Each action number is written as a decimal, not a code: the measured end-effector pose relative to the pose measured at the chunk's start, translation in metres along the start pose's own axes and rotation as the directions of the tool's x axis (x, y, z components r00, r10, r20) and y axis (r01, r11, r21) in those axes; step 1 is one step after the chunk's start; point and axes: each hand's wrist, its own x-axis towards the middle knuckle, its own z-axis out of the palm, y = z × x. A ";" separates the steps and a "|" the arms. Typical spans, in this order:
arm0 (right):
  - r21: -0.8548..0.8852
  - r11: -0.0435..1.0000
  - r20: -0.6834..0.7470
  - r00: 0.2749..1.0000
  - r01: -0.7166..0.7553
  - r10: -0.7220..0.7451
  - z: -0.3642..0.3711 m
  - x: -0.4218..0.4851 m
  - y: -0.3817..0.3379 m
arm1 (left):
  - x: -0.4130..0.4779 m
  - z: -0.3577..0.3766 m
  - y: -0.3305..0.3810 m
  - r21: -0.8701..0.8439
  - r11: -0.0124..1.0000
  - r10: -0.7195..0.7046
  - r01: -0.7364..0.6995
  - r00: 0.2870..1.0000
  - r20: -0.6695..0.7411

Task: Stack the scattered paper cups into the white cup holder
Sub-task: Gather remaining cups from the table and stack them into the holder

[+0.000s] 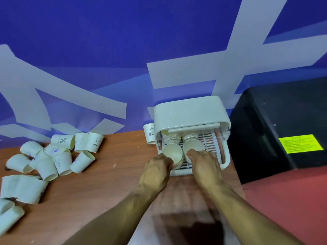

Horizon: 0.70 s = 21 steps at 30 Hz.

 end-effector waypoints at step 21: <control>0.209 0.978 -0.140 0.990 0.011 0.019 -0.002 -0.003 -0.039 | -0.041 -0.008 -0.037 -0.288 0.957 -0.076 -0.027 0.936 -0.343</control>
